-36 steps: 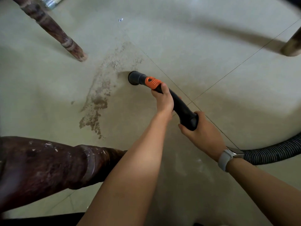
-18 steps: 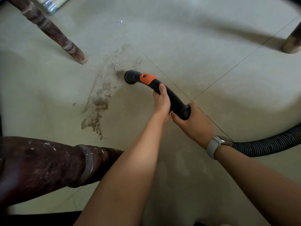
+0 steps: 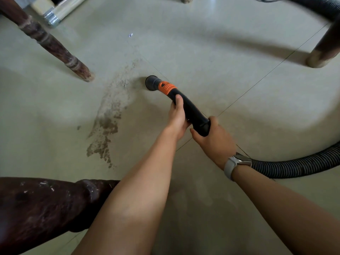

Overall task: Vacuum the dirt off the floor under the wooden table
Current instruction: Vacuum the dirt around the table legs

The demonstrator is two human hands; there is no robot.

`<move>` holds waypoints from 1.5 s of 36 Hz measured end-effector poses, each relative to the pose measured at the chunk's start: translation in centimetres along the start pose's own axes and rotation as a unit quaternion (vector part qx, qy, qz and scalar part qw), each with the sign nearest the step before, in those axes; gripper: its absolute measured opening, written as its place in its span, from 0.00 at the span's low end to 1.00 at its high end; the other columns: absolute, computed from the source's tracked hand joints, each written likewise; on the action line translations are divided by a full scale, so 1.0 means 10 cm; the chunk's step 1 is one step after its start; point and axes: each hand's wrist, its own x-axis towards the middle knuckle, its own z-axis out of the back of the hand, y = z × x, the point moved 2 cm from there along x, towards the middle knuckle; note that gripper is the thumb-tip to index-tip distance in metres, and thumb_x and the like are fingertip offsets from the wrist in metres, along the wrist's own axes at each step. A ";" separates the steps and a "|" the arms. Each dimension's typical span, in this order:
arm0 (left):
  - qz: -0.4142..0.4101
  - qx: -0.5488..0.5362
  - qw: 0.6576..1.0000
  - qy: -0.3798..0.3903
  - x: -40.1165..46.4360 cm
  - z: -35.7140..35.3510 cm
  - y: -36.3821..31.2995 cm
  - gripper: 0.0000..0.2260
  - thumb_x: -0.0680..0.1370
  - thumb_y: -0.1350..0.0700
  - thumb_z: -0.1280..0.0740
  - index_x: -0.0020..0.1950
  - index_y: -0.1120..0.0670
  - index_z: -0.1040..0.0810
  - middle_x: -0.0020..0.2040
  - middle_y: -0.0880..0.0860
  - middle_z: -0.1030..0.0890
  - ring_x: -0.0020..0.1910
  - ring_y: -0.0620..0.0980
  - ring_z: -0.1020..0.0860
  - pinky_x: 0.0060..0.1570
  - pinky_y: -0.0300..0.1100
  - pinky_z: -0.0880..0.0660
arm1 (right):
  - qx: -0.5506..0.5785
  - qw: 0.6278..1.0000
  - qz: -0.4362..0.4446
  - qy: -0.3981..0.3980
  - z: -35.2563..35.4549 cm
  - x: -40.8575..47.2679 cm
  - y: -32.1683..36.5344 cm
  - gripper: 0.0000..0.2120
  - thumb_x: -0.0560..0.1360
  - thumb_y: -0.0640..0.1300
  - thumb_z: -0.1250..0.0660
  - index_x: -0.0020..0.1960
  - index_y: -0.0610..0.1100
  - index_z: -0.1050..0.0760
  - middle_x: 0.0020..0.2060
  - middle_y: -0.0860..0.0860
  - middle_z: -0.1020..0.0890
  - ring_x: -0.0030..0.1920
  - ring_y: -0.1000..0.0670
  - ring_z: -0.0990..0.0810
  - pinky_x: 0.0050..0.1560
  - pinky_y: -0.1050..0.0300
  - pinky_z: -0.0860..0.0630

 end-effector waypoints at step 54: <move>0.011 0.710 0.702 0.050 -0.28 0.69 0.81 0.30 0.78 0.46 0.38 0.76 0.55 0.42 0.77 0.57 0.44 0.76 0.55 0.46 0.73 0.46 0.45 | -0.013 1.000 -0.023 -0.005 0.62 -0.80 -0.59 0.27 0.72 0.62 0.34 0.64 0.50 0.34 0.51 0.50 0.19 0.45 0.46 0.20 0.37 0.52 0.25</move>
